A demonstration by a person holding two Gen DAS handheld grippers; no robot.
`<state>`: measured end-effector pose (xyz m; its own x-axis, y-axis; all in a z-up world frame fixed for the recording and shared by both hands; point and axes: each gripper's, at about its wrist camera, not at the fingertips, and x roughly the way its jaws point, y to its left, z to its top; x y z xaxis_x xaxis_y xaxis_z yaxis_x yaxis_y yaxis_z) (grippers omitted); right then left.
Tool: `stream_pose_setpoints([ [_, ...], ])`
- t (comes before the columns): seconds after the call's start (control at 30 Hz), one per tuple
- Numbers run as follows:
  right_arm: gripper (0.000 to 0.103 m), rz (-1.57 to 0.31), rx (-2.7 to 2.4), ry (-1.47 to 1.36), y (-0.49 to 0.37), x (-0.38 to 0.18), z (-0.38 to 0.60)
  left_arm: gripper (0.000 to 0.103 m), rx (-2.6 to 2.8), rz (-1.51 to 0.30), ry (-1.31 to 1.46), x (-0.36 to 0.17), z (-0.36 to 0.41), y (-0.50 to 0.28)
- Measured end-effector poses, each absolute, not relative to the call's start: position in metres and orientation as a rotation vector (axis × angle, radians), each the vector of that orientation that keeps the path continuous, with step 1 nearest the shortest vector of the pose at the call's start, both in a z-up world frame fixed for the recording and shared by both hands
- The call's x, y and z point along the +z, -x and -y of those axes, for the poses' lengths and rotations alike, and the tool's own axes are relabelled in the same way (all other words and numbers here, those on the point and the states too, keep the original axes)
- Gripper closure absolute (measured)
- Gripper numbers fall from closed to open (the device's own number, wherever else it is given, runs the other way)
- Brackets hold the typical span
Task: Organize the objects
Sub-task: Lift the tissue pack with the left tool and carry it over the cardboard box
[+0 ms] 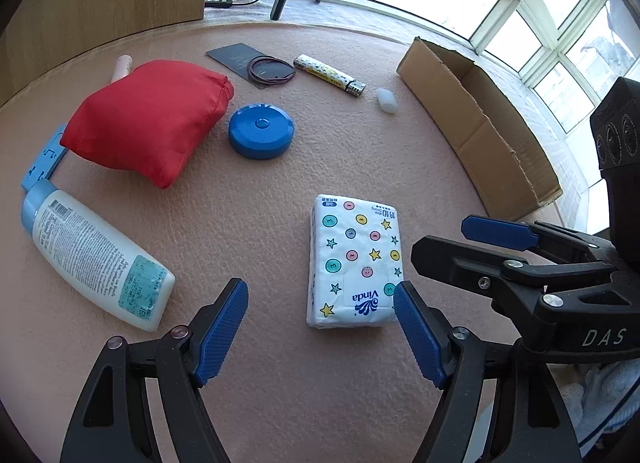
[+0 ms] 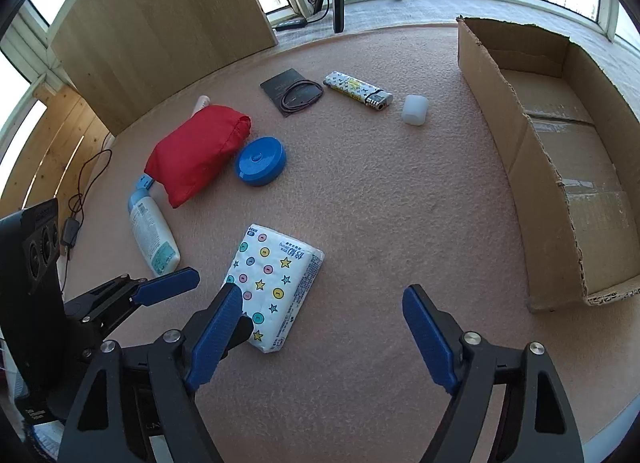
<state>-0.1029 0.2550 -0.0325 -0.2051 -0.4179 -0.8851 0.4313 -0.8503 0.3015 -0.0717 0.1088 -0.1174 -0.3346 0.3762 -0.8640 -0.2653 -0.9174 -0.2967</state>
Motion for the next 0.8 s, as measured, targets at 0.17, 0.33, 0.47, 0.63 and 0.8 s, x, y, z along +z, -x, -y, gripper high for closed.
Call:
stream_pose_setpoints([
  [0.17,0.042,0.013,-2.007,-1.582,0.108,-0.046,-0.247,0.042,2.239,0.198,1.526,-0.123,-0.113,0.073],
  [0.33,0.047,0.054,-1.933,-1.630,0.112,-0.056,-0.245,0.050,2.199,0.239,1.522,-0.126,-0.118,0.071],
  [0.47,0.055,0.053,-1.894,-1.632,0.113,-0.058,-0.241,0.051,2.226,0.284,1.530,-0.126,-0.121,0.069],
  [0.63,0.060,0.058,-1.862,-1.623,0.112,-0.057,-0.240,0.054,2.228,0.281,1.526,-0.123,-0.134,0.069],
  [0.8,0.060,0.057,-1.893,-1.597,0.115,-0.048,-0.251,0.055,2.231,0.275,1.498,-0.114,-0.147,0.072],
])
